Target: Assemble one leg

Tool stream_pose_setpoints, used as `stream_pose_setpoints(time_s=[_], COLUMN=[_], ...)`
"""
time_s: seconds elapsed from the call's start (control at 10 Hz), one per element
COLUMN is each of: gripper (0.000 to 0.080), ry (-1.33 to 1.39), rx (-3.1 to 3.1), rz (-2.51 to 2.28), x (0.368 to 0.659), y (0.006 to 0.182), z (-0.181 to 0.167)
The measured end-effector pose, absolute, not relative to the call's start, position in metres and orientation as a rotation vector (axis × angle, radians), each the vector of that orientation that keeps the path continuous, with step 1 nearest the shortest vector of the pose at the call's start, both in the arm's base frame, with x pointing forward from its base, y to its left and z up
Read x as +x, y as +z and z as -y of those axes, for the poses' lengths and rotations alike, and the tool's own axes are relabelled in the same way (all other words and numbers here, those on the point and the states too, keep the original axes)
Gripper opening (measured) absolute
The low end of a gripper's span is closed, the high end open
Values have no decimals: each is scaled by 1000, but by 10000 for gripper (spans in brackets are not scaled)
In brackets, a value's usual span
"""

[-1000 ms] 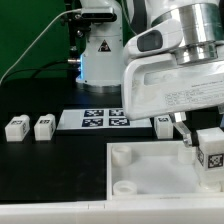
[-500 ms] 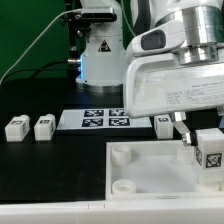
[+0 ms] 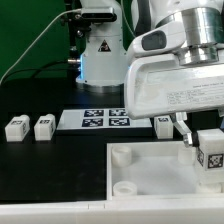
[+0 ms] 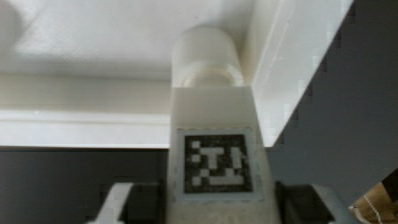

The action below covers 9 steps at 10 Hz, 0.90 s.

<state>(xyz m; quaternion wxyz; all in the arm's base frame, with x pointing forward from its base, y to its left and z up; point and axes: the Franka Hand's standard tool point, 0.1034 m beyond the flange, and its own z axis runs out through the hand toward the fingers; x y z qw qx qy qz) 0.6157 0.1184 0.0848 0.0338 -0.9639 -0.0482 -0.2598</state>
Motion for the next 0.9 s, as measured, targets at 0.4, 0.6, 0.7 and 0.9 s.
stream_pose_setpoints(time_s=[0.4, 0.6, 0.7, 0.9], gripper=[464, 635, 635, 649], ry=[-791, -791, -791, -791], rx=[-2967, -2968, -2968, -2968], rz=[151, 152, 153, 155], x=[616, 616, 616, 616], y=[85, 85, 85, 85], z=[-118, -118, -118, -118])
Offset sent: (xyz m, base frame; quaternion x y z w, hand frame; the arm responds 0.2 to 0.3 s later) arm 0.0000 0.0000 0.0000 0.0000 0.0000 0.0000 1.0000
